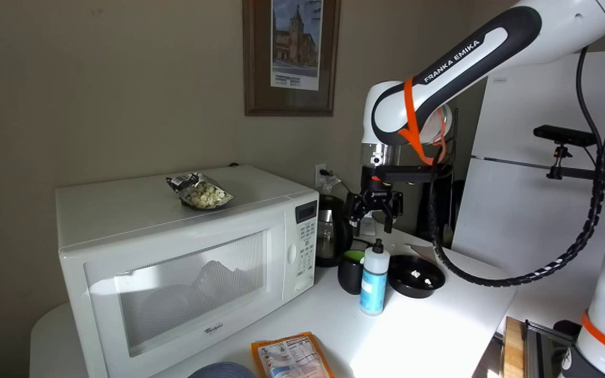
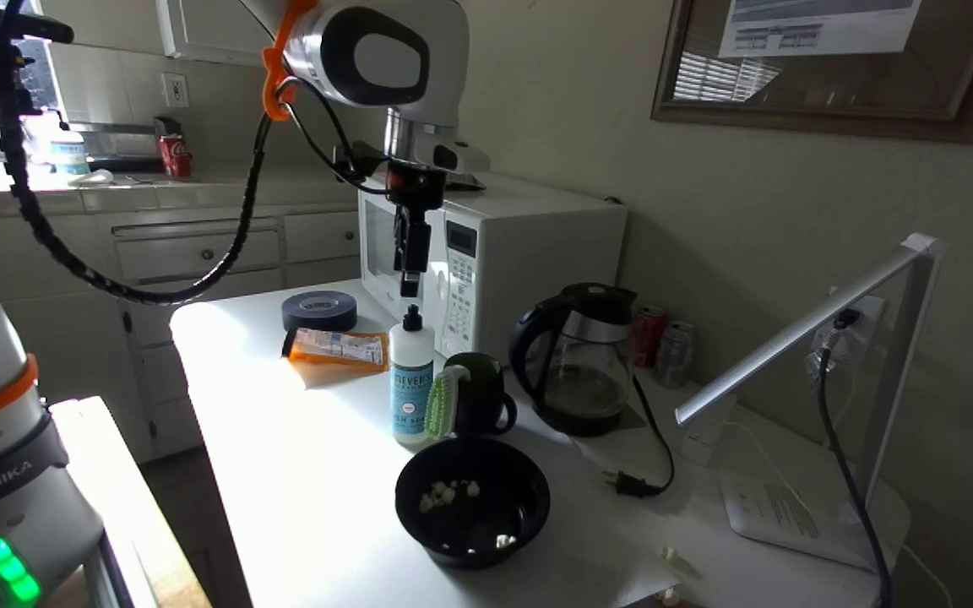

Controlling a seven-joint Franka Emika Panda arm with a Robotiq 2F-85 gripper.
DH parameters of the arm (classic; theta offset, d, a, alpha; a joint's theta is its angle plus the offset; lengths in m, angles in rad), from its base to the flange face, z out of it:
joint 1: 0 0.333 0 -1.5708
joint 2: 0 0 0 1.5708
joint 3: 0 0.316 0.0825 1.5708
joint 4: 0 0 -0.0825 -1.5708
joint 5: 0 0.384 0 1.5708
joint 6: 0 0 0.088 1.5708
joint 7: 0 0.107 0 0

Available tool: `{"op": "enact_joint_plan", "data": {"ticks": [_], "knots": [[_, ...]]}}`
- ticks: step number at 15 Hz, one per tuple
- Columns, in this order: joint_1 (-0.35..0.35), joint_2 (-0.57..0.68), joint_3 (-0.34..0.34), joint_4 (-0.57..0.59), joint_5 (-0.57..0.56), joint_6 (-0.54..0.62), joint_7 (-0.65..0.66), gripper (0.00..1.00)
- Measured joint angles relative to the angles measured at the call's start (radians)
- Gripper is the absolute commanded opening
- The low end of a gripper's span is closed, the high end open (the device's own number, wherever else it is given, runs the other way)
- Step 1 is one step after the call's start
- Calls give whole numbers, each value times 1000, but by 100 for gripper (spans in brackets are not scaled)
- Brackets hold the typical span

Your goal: Put the bottle with a blue label on top of the microwave.

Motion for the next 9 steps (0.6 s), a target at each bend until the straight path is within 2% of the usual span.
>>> {"op": "enact_joint_plan", "data": {"ticks": [4, 5, 9], "knots": [[-4, 60, -32, -28, 0, 71, -16, 100], [-4, 66, -35, -33, 0, 84, -16, 82], [-4, 73, -41, -43, 0, 100, -16, 50]]}}
